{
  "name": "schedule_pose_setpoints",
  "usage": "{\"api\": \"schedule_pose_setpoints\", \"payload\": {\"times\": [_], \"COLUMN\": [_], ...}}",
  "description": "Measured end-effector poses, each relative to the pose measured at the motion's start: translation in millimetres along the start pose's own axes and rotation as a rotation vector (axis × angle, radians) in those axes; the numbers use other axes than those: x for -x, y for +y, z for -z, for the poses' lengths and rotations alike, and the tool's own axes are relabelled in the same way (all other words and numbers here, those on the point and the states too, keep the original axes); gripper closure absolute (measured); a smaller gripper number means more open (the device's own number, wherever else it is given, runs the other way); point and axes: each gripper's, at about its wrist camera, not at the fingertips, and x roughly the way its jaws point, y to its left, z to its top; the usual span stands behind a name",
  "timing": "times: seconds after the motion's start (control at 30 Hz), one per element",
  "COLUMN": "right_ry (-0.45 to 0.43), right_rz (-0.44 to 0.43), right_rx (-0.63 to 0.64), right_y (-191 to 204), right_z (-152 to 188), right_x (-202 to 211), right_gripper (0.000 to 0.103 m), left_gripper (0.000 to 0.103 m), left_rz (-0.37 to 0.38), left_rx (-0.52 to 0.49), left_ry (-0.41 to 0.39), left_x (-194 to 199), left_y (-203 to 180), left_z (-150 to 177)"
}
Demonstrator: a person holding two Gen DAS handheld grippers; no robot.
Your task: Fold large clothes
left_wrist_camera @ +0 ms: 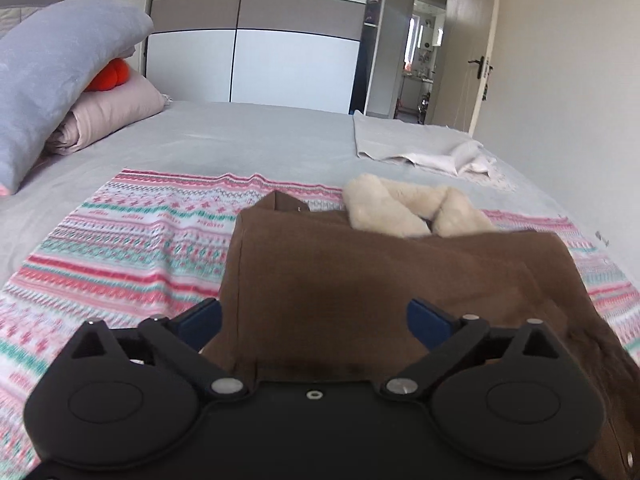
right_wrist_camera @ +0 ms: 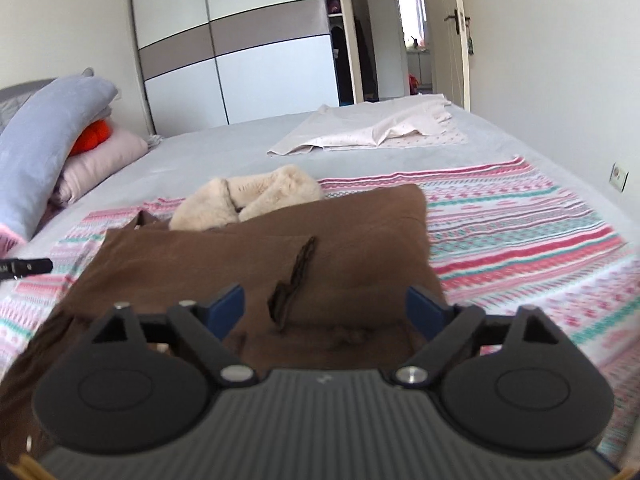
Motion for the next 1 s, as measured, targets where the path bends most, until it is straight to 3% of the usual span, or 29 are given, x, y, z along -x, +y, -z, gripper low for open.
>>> {"api": "schedule_pose_setpoints", "payload": {"times": [0.27,0.6,0.7,0.77,0.87,1.0], "right_ry": [0.006,0.067,0.081,0.069,0.072,0.119], "right_rz": [-0.005,0.018,0.088,0.067,0.052,0.039], "right_rx": [0.028,0.075,0.132,0.117,0.086,0.046], "right_y": [-17,-23,-23,-31,-47,-70], "right_z": [50,117,126,129,134,143], "right_x": [67,96,104,113,122,126], "right_gripper": [0.002,0.001,0.001,0.001,0.001,0.0], "left_gripper": [0.0,0.0,0.0,0.0,0.0,0.0], "left_rz": [-0.019,-0.066,-0.106,-0.109,-0.063,0.121], "left_rx": [-0.032,-0.028,-0.052,-0.075,-0.042,0.107], "left_ry": [0.059,0.044,0.055,0.071,0.066,0.153], "left_x": [56,88,90,94,104,103], "left_y": [-2,15,22,29,46,76], "left_z": [48,104,123,130,140,158]}}
